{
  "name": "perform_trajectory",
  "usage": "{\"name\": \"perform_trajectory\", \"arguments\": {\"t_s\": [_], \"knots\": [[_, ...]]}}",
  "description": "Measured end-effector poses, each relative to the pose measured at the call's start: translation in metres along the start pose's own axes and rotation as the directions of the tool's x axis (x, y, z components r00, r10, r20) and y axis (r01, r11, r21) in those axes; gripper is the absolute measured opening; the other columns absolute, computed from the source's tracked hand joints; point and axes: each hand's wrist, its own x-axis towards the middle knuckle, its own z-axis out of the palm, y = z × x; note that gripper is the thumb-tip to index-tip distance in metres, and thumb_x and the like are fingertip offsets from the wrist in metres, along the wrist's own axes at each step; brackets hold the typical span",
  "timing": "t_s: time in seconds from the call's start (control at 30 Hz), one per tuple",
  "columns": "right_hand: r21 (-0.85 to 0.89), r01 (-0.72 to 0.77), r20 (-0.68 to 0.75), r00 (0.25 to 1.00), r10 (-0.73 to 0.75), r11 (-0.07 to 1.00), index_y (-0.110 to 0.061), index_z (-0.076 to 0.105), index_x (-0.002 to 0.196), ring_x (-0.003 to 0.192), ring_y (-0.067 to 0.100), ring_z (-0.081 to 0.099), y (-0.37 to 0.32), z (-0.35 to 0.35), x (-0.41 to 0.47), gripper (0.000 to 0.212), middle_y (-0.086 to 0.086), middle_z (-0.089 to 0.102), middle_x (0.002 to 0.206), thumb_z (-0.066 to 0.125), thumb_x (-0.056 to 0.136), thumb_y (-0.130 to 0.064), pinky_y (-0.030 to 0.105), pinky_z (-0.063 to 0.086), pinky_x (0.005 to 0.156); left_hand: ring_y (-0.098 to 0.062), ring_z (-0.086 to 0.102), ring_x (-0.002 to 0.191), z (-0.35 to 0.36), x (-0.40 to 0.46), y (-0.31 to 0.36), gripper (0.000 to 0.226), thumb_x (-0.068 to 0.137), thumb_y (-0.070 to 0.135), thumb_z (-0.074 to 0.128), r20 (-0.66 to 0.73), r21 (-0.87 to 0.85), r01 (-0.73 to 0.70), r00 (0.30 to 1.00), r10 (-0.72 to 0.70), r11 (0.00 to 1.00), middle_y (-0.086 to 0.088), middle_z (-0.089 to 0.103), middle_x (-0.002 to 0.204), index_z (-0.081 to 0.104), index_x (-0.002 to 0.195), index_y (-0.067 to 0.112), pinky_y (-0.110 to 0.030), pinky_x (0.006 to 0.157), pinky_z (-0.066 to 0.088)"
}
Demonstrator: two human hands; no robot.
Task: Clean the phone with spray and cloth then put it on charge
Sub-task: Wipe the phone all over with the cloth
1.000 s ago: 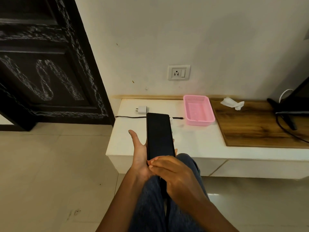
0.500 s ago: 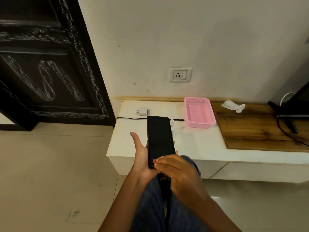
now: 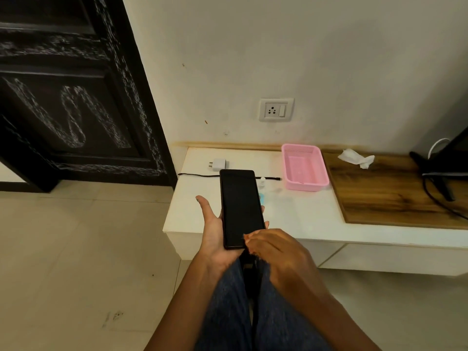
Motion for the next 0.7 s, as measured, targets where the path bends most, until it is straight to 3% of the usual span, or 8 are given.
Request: {"name": "perform_trajectory", "arguments": {"t_s": [0.13,0.27,0.37,0.47,0.57,0.7], "knots": [[0.051,-0.120,-0.019,0.992,0.121,0.991,-0.015,0.056,0.118,0.085,0.012,0.061,-0.005,0.006,0.007,0.047,0.001,0.067,0.096,0.068,0.075,-0.003,0.017,0.049,0.071,-0.034,0.065,0.101,0.004,0.002,-0.003,0.106,0.065,0.092,0.030,-0.008,0.052,0.010,1.000,-0.010,0.999,-0.023,0.066,0.116,0.073,0.108,0.005,-0.049,0.086,0.057],[0.062,-0.068,-0.057,0.996,0.071,0.996,-0.020,0.047,0.112,0.091,0.010,0.051,-0.022,0.019,0.003,0.035,-0.002,0.067,0.091,0.051,0.077,-0.013,0.015,0.048,0.073,-0.035,0.069,0.094,0.003,-0.001,-0.005,0.107,0.062,0.095,0.028,-0.039,0.076,0.053,0.998,-0.050,0.996,-0.022,0.069,0.113,0.076,0.100,0.007,-0.045,0.073,0.059],[0.048,-0.069,0.012,0.998,0.069,0.996,-0.018,0.052,0.111,0.092,0.009,0.057,-0.007,0.011,-0.004,0.031,0.001,0.069,0.097,0.048,0.080,-0.019,0.016,0.047,0.079,-0.035,0.065,0.102,0.001,-0.003,-0.003,0.108,0.063,0.093,0.031,-0.029,0.031,0.041,0.999,-0.040,0.999,-0.023,0.063,0.123,0.065,0.121,0.009,-0.048,0.079,0.058],[0.052,-0.215,0.113,0.972,0.208,0.975,-0.010,0.061,0.116,0.101,0.018,0.063,0.011,0.004,-0.012,0.037,0.009,0.067,0.110,0.062,0.079,-0.010,0.027,0.052,0.088,-0.036,0.063,0.107,0.000,-0.002,0.001,0.107,0.064,0.091,0.032,-0.013,0.010,0.019,1.000,-0.018,1.000,-0.023,0.061,0.128,0.058,0.130,0.011,-0.050,0.081,0.057],[-0.004,-0.148,0.020,0.989,0.148,0.989,-0.005,0.067,0.104,0.087,0.019,0.068,0.008,0.006,-0.013,0.036,0.009,0.071,0.096,0.065,0.068,-0.006,0.026,0.056,0.076,-0.035,0.065,0.105,0.001,0.000,0.001,0.107,0.064,0.092,0.033,0.003,0.025,0.022,1.000,-0.022,0.999,-0.022,0.064,0.123,0.061,0.126,0.009,-0.050,0.084,0.056],[0.041,-0.075,-0.054,0.996,0.077,0.996,-0.011,0.058,0.110,0.092,0.015,0.066,-0.010,0.013,-0.005,0.030,0.006,0.071,0.098,0.048,0.082,-0.017,0.018,0.048,0.084,-0.035,0.065,0.106,0.003,0.000,-0.004,0.105,0.062,0.092,0.037,-0.001,0.024,0.045,0.999,-0.045,0.999,-0.022,0.065,0.122,0.069,0.115,0.008,-0.051,0.084,0.056]]}}
